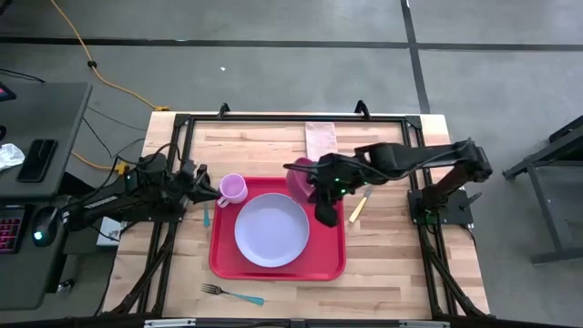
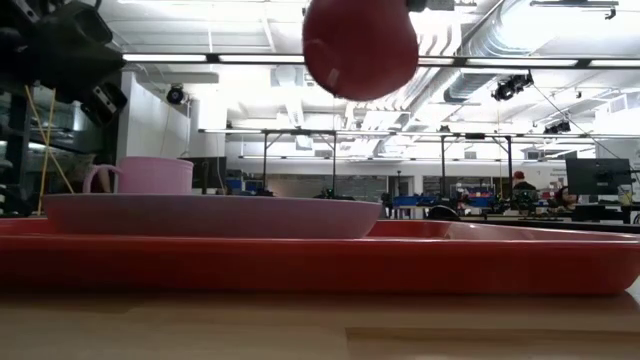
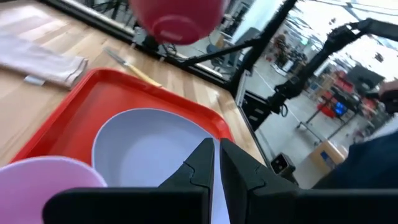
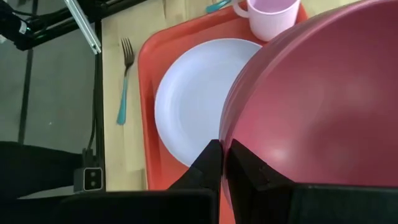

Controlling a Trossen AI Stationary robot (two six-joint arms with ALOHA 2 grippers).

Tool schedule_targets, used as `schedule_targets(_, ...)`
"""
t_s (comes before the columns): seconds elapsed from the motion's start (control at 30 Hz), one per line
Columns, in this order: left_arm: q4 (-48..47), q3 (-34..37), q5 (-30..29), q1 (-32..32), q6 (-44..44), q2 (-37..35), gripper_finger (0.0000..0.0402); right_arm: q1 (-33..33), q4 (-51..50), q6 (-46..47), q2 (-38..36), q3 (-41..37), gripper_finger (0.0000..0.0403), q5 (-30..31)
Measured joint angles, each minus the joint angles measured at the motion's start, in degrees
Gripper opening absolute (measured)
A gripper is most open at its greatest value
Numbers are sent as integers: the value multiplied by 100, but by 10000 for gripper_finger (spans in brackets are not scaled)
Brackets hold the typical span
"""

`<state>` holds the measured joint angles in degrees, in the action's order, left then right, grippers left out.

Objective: Set up tray
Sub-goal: Put the red bowl on top of the blue plate

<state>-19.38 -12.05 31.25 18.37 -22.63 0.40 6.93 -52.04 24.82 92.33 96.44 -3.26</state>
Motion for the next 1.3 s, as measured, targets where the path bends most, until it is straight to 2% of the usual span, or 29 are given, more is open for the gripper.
schedule_targets(0.2,27,0,-34,-1,272,-2,58,-1,307,82,262,-2,0,-173)
schedule_targets(0.47,396,0,-604,-2,268,-2,58,26,469,368,436,-2,0,-125)
schedule_targets(0.73,198,0,-638,-2,319,-2,58,70,813,645,669,-2,0,-87)
schedule_targets(1.3,-251,2,78,-2,772,0,58,216,1484,1211,1087,-7,0,-206)
